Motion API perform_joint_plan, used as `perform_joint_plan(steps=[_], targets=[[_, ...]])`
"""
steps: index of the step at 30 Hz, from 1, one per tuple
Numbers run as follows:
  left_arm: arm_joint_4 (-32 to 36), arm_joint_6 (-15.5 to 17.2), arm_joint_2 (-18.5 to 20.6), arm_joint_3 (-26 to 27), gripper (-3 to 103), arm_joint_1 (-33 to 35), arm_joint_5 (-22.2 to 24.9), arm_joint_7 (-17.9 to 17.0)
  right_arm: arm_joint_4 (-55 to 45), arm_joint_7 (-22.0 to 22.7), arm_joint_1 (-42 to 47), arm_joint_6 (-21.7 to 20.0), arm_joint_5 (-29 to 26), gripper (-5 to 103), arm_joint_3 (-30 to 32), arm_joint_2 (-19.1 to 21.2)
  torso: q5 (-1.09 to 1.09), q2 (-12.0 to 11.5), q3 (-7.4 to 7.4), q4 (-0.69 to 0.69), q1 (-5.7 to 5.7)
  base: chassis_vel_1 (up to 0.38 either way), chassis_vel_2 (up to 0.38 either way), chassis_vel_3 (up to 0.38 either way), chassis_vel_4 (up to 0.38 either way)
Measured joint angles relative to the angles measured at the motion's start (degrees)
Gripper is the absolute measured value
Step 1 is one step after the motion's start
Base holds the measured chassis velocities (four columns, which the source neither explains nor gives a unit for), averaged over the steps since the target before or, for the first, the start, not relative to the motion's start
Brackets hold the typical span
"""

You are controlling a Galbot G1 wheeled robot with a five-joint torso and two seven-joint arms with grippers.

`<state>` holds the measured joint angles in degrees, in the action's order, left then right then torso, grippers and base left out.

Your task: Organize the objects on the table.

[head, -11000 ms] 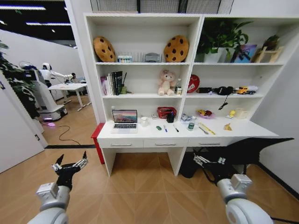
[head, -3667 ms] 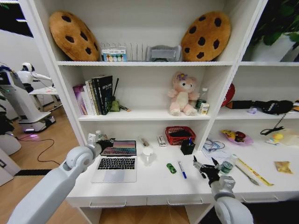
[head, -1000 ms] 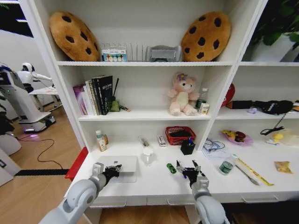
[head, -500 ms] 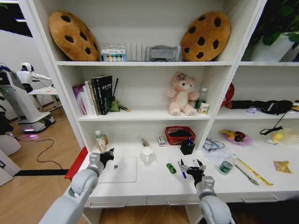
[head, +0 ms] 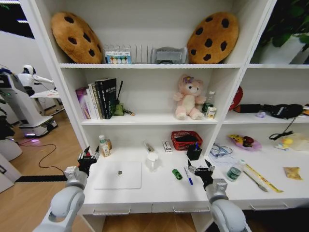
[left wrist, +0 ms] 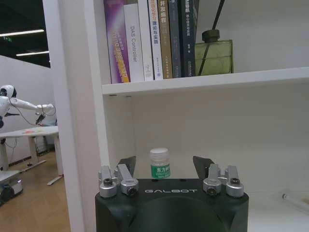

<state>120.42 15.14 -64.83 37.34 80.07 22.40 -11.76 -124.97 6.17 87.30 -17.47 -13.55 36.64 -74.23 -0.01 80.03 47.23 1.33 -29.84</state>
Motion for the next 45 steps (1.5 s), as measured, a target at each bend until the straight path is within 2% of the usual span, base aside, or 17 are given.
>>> perform_joint_plan(steps=[1, 2, 4, 5, 7, 8, 10, 14, 24, 38, 45], targets=[[0.5, 0.2, -0.2, 0.5, 71, 0.8, 0.3, -0.1, -0.6, -0.1, 0.4, -0.1, -0.4, 100, 0.6, 0.1, -0.01, 0.0, 0.0, 0.0, 0.0, 0.0, 0.0, 0.0, 0.0], [0.5, 0.2, -0.2, 0.5, 71, 0.8, 0.3, -0.1, -0.6, -0.1, 0.4, -0.1, -0.4, 100, 0.6, 0.1, -0.01, 0.0, 0.0, 0.0, 0.0, 0.0, 0.0, 0.0, 0.0], [3.1, 1.3, -0.6, 2.4, 82, 3.4, 2.0, 0.4, -1.6, -0.2, 1.3, -0.2, -0.9, 100, 1.9, 0.2, 0.0, 0.0, 0.0, 0.0, 0.0, 0.0, 0.0, 0.0, 0.0], [3.1, 1.3, -0.6, 2.4, 82, 3.4, 2.0, 0.4, -1.6, -0.2, 1.3, -0.2, -0.9, 100, 1.9, 0.2, 0.0, 0.0, 0.0, 0.0, 0.0, 0.0, 0.0, 0.0, 0.0], [6.8, 1.9, -1.3, 5.2, 92, 7.1, 3.1, 2.0, -2.3, -0.2, 2.1, -0.2, -1.3, 100, 2.9, 0.5, 0.01, 0.0, 0.0, -0.02, 0.0, 0.0, 0.0, 0.0, 0.0], [6.8, 1.9, -1.3, 5.2, 92, 7.1, 3.1, 2.0, -2.3, -0.2, 2.1, -0.2, -1.3, 100, 2.9, 0.5, 0.01, 0.0, 0.0, -0.02, 0.0, 0.0, 0.0, 0.0, 0.0], [10.2, 2.0, -1.9, 7.3, 99, 10.3, 3.4, 4.5, -3.0, -0.2, 3.0, -0.1, -1.7, 100, 3.8, 0.5, 0.02, 0.0, 0.0, -0.03, 0.01, 0.0, 0.0, 0.0, 0.0], [12.1, 1.4, -2.5, 7.9, 100, 12.6, 3.2, 6.4, -4.3, 0.0, 4.1, -0.1, -2.3, 100, 4.2, 0.2, 0.01, 0.0, 0.0, 0.0, 0.01, 0.0, 0.0, 0.0, 0.0], [17.0, -0.8, -4.9, 8.4, 100, 21.8, 1.4, 6.4, -6.6, 0.9, 5.2, -0.7, -4.5, 100, 5.0, 0.7, 0.02, 0.0, 0.0, -0.02, 0.01, 0.0, 0.0, 0.0, 0.0], [17.3, -0.8, -5.3, 8.0, 100, 21.7, 0.7, 6.1, -8.6, 0.8, 6.3, -1.5, -4.3, 100, 4.6, 0.5, 0.0, 0.0, 0.0, -0.01, 0.01, 0.0, 0.0, 0.0, 0.0], [17.2, -0.7, -5.3, 8.0, 100, 21.6, 0.7, 6.1, -10.7, 0.9, 6.1, -4.6, -5.3, 100, 4.7, 0.5, 0.0, 0.0, 0.0, -0.01, 0.01, 0.0, 0.0, 0.0, 0.0]])
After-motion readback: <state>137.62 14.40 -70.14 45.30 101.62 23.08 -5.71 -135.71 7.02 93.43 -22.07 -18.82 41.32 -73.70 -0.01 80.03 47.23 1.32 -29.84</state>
